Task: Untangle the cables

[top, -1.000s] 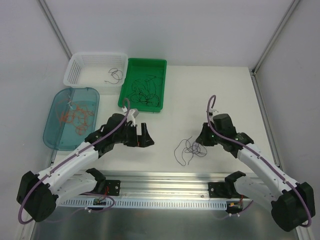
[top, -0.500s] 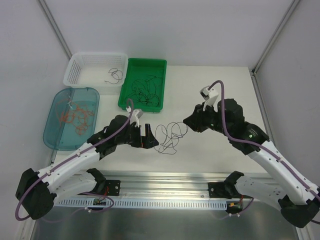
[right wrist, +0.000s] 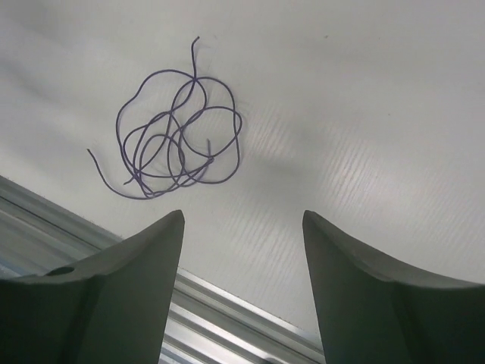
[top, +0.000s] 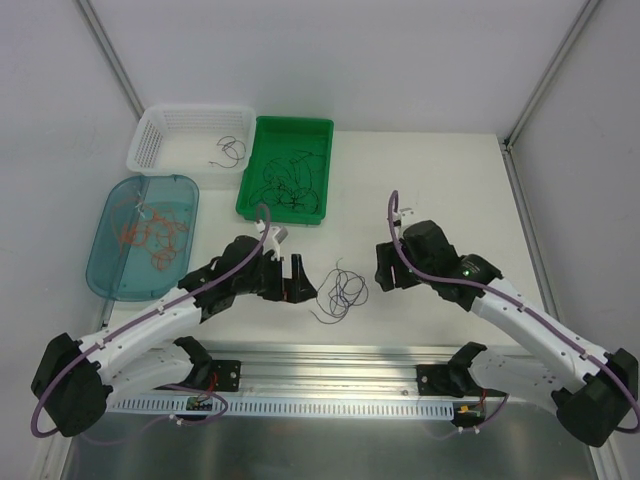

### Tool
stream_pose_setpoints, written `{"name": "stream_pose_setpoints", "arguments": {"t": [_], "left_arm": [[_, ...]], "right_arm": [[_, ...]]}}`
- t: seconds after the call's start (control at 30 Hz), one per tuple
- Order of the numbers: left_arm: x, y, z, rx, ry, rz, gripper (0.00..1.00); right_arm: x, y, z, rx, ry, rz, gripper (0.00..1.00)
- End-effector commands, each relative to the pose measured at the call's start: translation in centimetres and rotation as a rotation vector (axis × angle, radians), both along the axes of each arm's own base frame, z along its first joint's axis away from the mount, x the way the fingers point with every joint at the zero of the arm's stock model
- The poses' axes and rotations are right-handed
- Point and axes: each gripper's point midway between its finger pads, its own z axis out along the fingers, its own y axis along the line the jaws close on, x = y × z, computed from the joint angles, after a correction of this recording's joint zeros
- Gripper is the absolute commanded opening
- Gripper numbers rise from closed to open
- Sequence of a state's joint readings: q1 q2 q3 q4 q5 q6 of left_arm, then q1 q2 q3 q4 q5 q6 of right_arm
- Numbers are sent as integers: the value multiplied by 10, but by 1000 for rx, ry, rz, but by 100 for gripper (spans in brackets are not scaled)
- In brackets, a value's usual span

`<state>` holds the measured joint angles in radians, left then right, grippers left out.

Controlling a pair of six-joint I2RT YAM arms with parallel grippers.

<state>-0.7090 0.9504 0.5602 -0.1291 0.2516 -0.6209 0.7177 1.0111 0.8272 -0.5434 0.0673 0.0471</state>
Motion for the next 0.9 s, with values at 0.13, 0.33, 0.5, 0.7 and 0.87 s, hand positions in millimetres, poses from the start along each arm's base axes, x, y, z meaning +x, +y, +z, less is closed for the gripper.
{"name": "stream_pose_setpoints", "arguments": {"t": [0.13,0.33,0.5,0.7,0.87], "left_arm": [[14,-31,-9,105,-48,-101,96],[56,-39,-36,302,-140,-153,84],[76,-56,-51,384,-217,-283,72],[81,-76,-71,385,-216,-392,54],[76,-88,-82,370,-185,-427,43]], "right_arm": [[2,-8,20,59,-101,-41,73],[-9,-6,18,106,-93,-14,76],[-16,-8,19,126,-99,2,77],[-18,-9,16,119,-95,7,77],[-18,-7,12,119,-81,11,77]]}}
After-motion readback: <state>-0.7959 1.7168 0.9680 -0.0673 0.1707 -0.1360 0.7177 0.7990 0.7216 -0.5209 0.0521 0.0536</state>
